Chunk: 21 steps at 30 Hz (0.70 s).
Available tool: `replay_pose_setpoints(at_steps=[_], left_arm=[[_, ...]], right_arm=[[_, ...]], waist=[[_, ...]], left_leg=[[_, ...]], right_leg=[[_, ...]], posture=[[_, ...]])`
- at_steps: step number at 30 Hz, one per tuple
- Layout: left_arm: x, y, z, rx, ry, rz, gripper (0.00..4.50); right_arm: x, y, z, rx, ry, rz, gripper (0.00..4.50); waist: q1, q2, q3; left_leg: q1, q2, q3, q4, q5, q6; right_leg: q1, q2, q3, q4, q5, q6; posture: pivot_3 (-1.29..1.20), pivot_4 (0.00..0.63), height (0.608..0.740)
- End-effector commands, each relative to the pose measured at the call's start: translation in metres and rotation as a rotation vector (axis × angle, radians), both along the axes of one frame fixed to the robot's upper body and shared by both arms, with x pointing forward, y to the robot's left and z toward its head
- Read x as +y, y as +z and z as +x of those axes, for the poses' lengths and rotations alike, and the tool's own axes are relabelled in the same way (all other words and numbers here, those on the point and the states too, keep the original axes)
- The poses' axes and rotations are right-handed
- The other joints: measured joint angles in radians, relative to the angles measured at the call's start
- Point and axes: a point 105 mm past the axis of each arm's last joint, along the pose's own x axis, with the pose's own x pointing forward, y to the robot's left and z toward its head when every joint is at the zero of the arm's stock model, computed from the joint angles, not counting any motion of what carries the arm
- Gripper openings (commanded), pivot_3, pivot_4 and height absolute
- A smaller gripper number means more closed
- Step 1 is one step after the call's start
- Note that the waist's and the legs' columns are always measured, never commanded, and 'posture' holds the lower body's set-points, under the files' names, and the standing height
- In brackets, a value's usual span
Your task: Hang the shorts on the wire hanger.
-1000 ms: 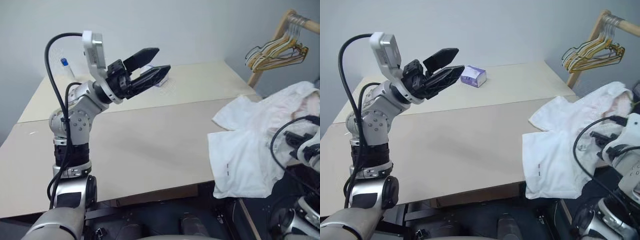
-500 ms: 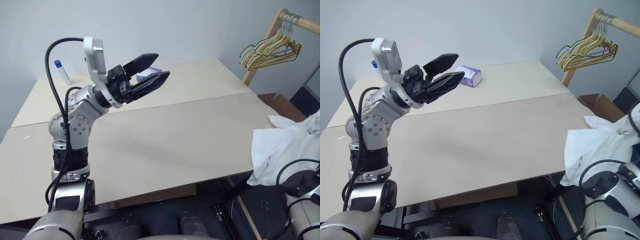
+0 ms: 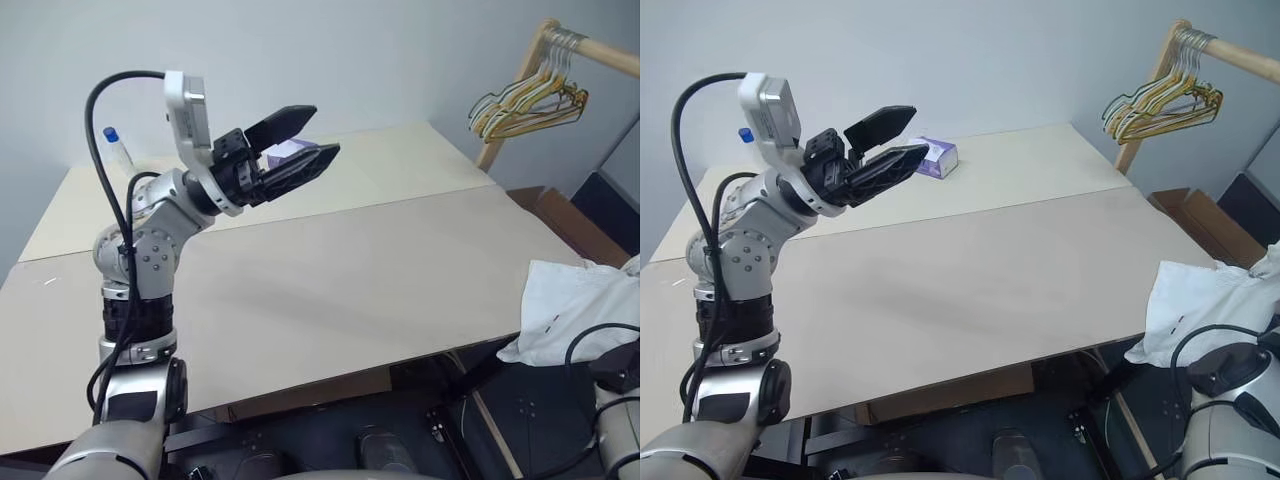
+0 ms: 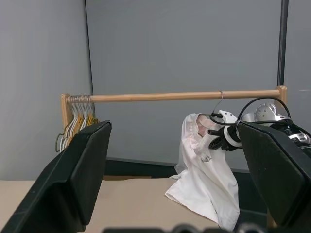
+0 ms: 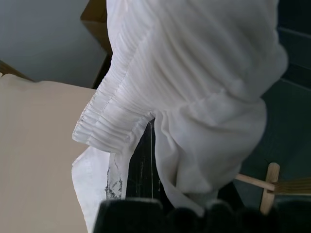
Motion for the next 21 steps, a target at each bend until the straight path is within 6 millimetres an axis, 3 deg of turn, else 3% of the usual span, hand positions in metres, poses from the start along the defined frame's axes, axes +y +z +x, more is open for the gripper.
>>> replay_pose_setpoints(at_steps=[1, 2, 5, 15, 21], left_arm=[[0.0, 0.01, -0.004, -0.054, 0.002, 0.011, 4.44], [-0.001, 0.01, -0.004, -0.054, 0.001, 0.012, 4.44], [-0.002, 0.008, -0.004, -0.053, -0.002, 0.014, 4.5], [-0.002, 0.009, -0.003, -0.058, -0.004, 0.015, 4.5], [-0.003, 0.011, -0.002, -0.066, -0.008, 0.012, 4.5]], right_arm=[[-0.003, 0.005, -0.003, -0.026, -0.008, -0.012, 0.0], [-0.003, 0.003, -0.004, -0.023, -0.007, -0.011, 0.0], [-0.003, -0.001, -0.006, -0.011, -0.01, -0.026, 0.84], [-0.014, 0.004, -0.014, 0.059, -0.055, -0.232, 4.42], [-0.014, 0.038, -0.017, 0.063, -0.12, -0.579, 4.46]], waist=[[0.0, 0.0, 0.0], [0.001, 0.0, 0.0], [0.003, -0.001, 0.0], [0.001, 0.0, 0.0], [-0.003, 0.0, 0.0]], left_leg=[[0.0, 0.0, 0.0, 0.0, 0.0, 0.0], [-0.001, 0.0, 0.0, 0.0, 0.0, 0.001], [-0.002, 0.0, 0.0, 0.0, -0.001, 0.001], [-0.001, -0.001, 0.001, 0.0, -0.001, 0.001], [-0.001, -0.001, 0.002, 0.0, -0.001, 0.001]], right_leg=[[0.0, 0.0, 0.001, -0.001, 0.0, 0.0], [0.0, 0.0, 0.001, -0.001, 0.0, 0.001], [0.0, 0.0, 0.001, -0.002, 0.001, 0.001], [0.0, -0.001, 0.002, -0.002, 0.001, 0.002], [-0.001, -0.001, 0.004, -0.001, -0.001, 0.004]], posture=[[-0.11, 0.0, 0.74], [-0.11, 0.0, 0.74], [-0.11, 0.0, 0.74], [-0.12, 0.002, 0.74], [-0.13, 0.001, 0.74]])
